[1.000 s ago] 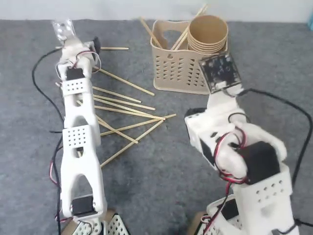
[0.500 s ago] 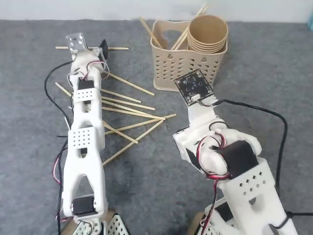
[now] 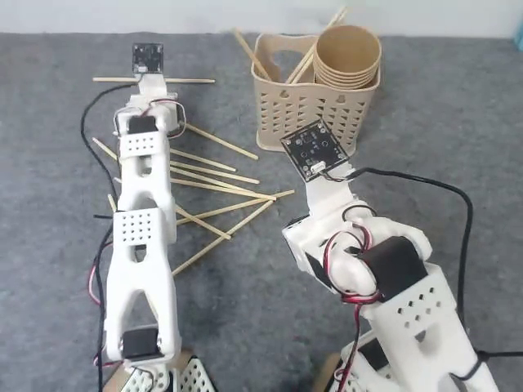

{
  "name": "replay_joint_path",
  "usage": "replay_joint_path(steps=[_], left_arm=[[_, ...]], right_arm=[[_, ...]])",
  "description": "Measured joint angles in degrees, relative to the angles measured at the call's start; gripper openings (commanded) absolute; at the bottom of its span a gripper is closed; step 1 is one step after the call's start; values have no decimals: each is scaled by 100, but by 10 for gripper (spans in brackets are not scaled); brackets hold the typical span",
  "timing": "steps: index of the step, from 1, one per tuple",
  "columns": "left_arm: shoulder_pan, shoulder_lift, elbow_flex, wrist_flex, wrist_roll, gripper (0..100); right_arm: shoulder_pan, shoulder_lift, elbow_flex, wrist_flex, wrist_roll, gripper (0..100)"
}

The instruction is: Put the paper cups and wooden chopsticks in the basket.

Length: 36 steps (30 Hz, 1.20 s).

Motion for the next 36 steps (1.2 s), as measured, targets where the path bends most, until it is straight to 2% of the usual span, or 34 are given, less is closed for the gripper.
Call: replay_joint_path(steps=[5, 11, 24, 28, 32, 36], left_arm=[[-9, -88, -958, 2277, -9, 12], [-9, -721, -1046, 4334, 9, 11], [-536, -809, -818, 4554, -35, 10], [-774, -949, -721, 4554, -26, 10], [-1002, -1662, -9, 4554, -202, 10], [-1116, -2778, 1477, 4554, -501, 10]], right_arm=[[0, -9, 0, 0, 0, 6], [0, -44, 0, 79, 0, 6], [-9, -44, 0, 220, 0, 6], [-431, -44, 211, 316, 185, 6], [-835, -44, 422, 264, 360, 6], [-853, -44, 615, -246, 448, 6]])
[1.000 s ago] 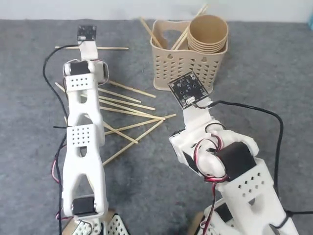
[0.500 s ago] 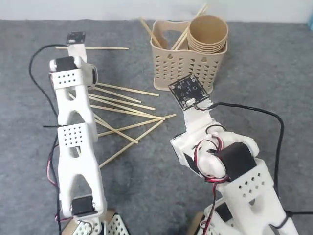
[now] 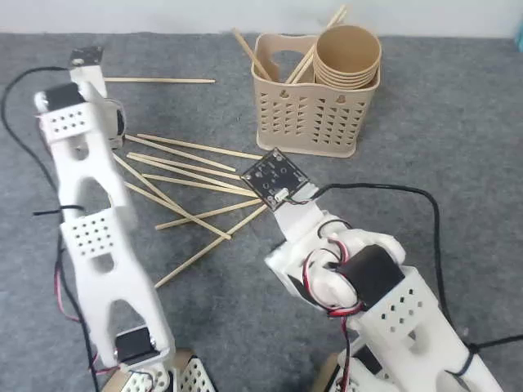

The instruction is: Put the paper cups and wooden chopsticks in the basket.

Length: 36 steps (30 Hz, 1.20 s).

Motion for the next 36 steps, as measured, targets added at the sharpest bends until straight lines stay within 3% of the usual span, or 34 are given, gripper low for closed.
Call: replay_joint_path(steps=[6, 10, 16, 22, 29, 36], left_arm=[[-114, -2286, 2760, -26, -343, 11], [-457, -3780, 4369, -624, -387, 11], [-1178, -5178, 6040, -1380, -387, 13], [-2277, -5407, 6259, -1749, -396, 22], [-3420, -5231, 6268, -2057, -396, 167], [-4062, -4967, 6268, -2453, -387, 178]], right_arm=[[-9, 985, 53, -1002, 123, 6], [-53, 2004, -18, -1723, 176, 7], [-70, 3253, -738, -2233, 563, 110], [-141, 4765, -1916, -2295, 615, 111], [-211, 7147, -4167, -2418, 905, 116], [-211, 9442, -7226, -1371, 1011, 117]])
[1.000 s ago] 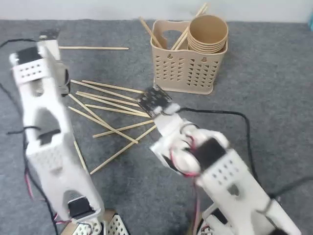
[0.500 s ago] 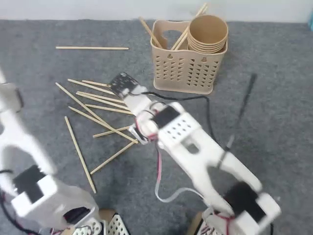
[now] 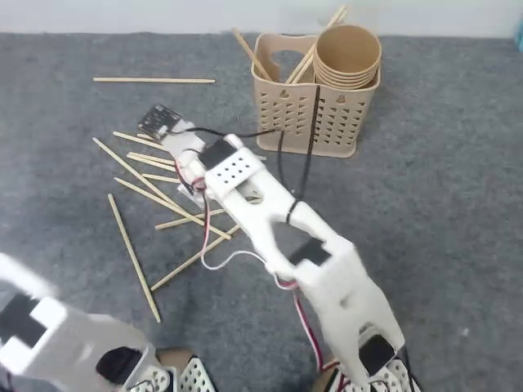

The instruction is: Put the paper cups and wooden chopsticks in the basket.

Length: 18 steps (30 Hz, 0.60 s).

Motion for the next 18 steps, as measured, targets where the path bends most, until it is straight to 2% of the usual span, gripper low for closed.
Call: replay_joint_path(steps=[11, 18], left_arm=[[-158, 9, 0, -70, 0, 178], [-158, 9, 44, -70, 0, 178]], right_arm=[[35, 2875, -4114, 1240, 519, 113], [35, 3314, -4905, 1609, 607, 88]])
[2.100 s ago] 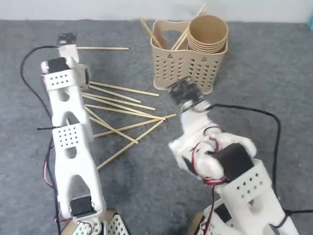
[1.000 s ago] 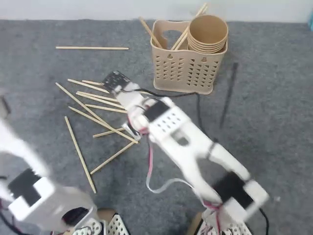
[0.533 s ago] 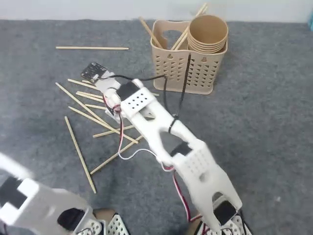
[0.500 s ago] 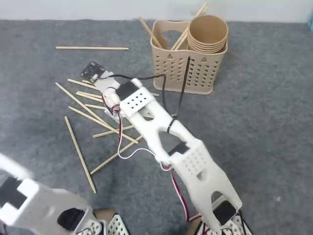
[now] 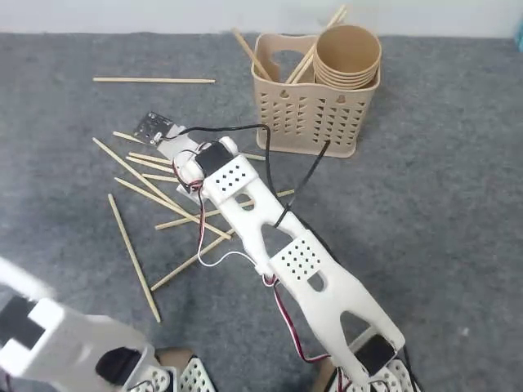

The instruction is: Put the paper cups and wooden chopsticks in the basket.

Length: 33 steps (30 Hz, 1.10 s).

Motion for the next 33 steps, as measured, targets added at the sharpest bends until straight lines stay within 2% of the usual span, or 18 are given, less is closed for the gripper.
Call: replay_joint_path(steps=[2, 9, 16, 24, 33], left_arm=[[0, 0, 97, -9, 0, 178], [0, 0, 229, -9, -9, 178], [-70, 0, 229, -9, 0, 178], [-70, 0, 229, -9, 0, 178], [-70, 0, 229, -9, 0, 178]], right_arm=[[0, 0, -9, 53, 0, 6], [9, 0, -35, 105, 9, 7], [-18, -105, -563, 844, -18, 7], [-9, -1626, -571, 1073, -615, 7], [519, -3763, -615, 985, -1275, 7]])
